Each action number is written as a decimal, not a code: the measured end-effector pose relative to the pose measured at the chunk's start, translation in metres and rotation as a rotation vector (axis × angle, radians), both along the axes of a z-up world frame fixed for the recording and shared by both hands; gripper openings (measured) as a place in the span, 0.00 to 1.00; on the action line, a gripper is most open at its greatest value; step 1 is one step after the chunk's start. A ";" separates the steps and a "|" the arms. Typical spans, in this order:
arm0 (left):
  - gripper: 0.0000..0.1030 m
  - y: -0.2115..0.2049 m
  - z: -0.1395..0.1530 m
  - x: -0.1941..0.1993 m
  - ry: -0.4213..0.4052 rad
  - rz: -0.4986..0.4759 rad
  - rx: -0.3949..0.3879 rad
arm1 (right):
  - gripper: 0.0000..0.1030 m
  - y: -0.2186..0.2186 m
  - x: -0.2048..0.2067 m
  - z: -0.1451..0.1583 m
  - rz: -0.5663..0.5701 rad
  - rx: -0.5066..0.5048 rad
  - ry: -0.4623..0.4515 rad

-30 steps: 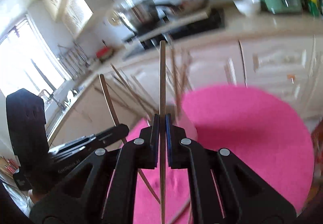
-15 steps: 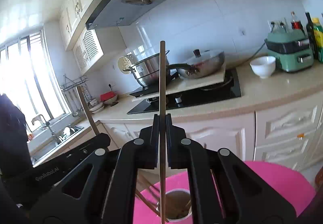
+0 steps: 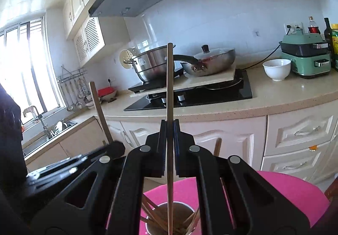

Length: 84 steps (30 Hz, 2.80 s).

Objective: Organize utensils
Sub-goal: 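Lower both held chopsticks into the pink cup, then open both grippers to release the chopsticks into the cup, then move both open grippers down to the last two chopsticks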

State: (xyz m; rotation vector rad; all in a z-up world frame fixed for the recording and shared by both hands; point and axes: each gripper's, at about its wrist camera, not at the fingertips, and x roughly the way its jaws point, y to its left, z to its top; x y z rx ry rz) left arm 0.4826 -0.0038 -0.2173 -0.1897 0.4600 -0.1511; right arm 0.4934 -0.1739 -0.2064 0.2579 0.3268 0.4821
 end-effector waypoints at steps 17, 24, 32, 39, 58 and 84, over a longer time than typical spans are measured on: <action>0.05 0.003 -0.050 -0.023 0.151 -0.018 0.020 | 0.07 -0.008 -0.035 -0.029 0.020 -0.089 0.074; 0.06 0.000 -0.054 -0.029 0.210 -0.027 0.036 | 0.07 -0.011 -0.050 -0.037 0.013 -0.111 0.116; 0.32 0.004 -0.051 -0.039 0.242 -0.001 0.059 | 0.07 -0.011 -0.056 -0.050 0.006 -0.119 0.171; 0.37 0.006 -0.042 -0.055 0.224 0.028 0.101 | 0.08 -0.015 -0.061 -0.049 -0.011 -0.093 0.204; 0.41 -0.001 -0.083 -0.084 0.433 -0.008 0.089 | 0.55 -0.057 -0.114 -0.053 -0.111 -0.162 0.282; 0.41 -0.027 -0.157 -0.076 0.716 -0.108 0.089 | 0.26 -0.030 -0.127 -0.163 0.072 -0.361 0.776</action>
